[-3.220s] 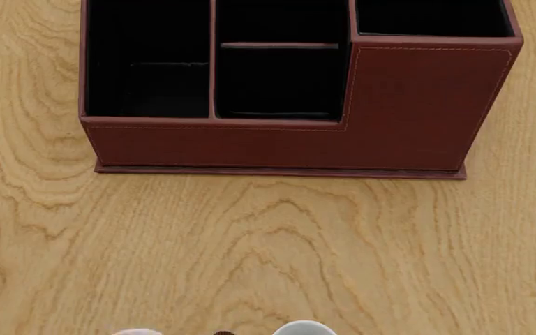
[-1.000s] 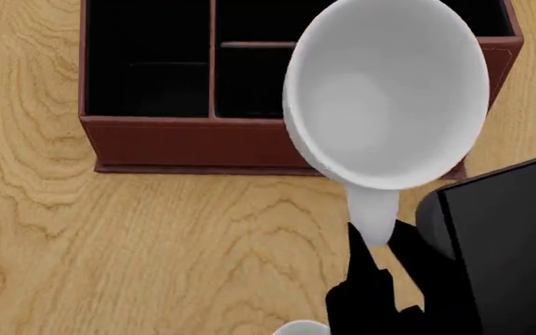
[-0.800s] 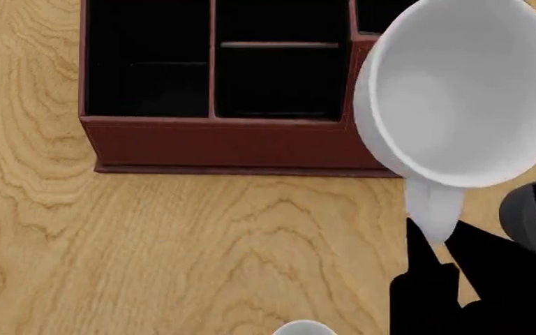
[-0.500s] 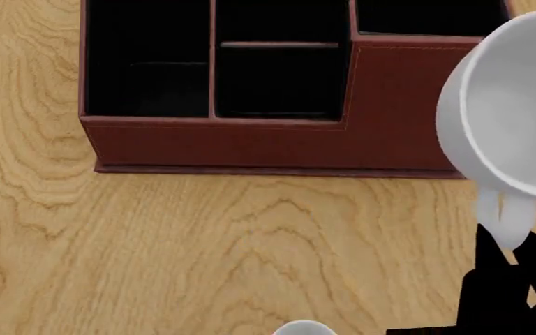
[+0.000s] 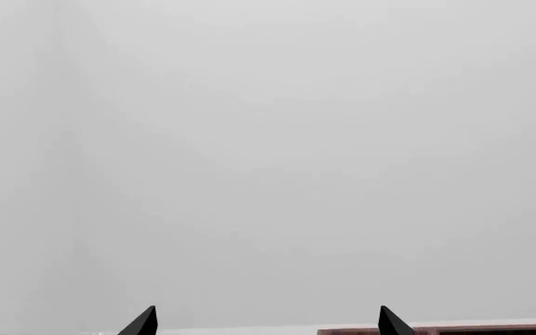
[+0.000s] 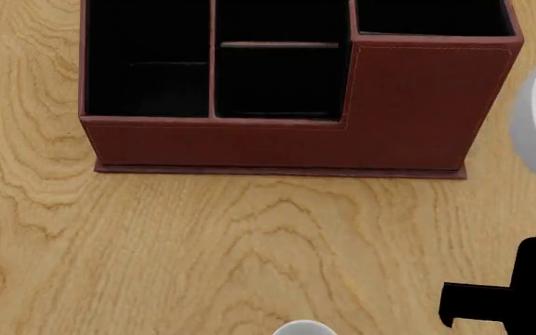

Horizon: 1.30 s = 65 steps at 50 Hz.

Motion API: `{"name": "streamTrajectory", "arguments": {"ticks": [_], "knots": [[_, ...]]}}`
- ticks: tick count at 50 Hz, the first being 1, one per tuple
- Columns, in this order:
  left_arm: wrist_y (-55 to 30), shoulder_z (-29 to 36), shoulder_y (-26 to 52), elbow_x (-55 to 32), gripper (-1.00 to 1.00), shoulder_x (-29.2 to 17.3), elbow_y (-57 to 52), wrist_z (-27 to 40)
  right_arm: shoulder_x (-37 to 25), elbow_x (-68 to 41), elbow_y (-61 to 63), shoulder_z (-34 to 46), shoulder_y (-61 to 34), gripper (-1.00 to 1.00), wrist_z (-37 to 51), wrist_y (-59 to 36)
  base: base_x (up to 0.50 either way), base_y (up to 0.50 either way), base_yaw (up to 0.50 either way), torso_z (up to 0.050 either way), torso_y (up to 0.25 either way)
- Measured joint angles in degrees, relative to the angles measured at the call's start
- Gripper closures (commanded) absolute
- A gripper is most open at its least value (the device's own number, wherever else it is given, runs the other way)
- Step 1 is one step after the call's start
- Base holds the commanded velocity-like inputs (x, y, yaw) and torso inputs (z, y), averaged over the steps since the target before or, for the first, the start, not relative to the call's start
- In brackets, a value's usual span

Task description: Pick up the white mug and place it to the right of the caddy.

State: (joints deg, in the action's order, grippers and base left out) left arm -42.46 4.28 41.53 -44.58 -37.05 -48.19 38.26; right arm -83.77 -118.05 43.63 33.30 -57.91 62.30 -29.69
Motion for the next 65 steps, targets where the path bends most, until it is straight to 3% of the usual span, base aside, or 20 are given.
{"name": "streamTrajectory", "arguments": {"ticks": [21, 65], "knots": [[0.9, 0.0, -0.7, 0.3, -1.0, -0.2, 0.5, -0.1, 8.5, 3.7, -11.3, 1.5, -6.5, 1.0, 2.8, -8.4, 0.0, 0.0, 0.0, 0.0, 0.0], [1.7, 1.8, -0.6, 1.0, -1.0, 0.3, 1.8, -0.3, 24.2, 15.2, -35.5, 8.2, -12.0, 1.0, -3.9, -15.6, 0.0, 0.0, 0.0, 0.0, 0.0]]}}
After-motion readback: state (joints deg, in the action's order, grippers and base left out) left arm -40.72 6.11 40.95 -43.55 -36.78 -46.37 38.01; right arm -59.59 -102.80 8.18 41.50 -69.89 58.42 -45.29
